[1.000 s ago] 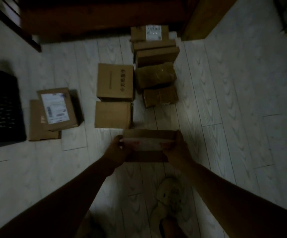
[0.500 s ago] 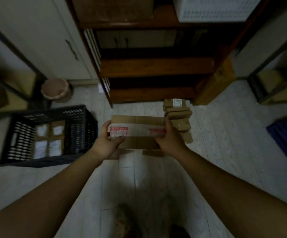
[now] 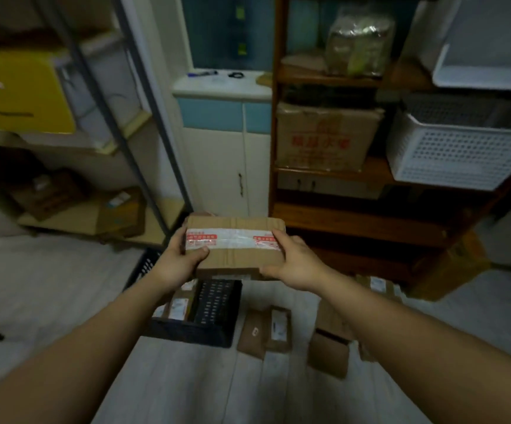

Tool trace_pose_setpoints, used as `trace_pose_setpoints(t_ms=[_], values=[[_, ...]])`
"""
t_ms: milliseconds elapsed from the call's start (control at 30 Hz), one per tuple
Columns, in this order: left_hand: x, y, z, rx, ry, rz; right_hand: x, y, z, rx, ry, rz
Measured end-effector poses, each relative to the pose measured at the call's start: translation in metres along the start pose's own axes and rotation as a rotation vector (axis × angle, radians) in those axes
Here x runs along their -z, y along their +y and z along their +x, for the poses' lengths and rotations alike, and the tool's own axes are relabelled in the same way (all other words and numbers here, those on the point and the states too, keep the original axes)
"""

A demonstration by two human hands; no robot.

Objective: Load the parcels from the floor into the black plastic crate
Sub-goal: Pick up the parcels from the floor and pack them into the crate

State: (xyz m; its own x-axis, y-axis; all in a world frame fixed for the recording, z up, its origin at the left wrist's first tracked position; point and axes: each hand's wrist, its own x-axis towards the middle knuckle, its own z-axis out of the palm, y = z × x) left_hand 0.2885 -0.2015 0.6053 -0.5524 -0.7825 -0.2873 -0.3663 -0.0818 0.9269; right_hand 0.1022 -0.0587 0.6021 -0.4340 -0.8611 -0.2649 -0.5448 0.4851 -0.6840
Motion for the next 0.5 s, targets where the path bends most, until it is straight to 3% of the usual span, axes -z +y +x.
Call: trace_pose_setpoints(t_ms=[167,300,500], values=[[0.082,0.001,0.021,-0.049,0.019,0.023,-0.032,-0.075,0.044,0.043,-0.035,-0.227],[0.151,-0.014,0.048,0.011,-0.055,0.033,-0.077,-0.125,0.084,0.04,-0.087,-0.429],[0.2,-0.029,0.094,0.056,-0.141,0.035,-0.125,-0.152,0.129,-0.021,-0.101,-0.459]])
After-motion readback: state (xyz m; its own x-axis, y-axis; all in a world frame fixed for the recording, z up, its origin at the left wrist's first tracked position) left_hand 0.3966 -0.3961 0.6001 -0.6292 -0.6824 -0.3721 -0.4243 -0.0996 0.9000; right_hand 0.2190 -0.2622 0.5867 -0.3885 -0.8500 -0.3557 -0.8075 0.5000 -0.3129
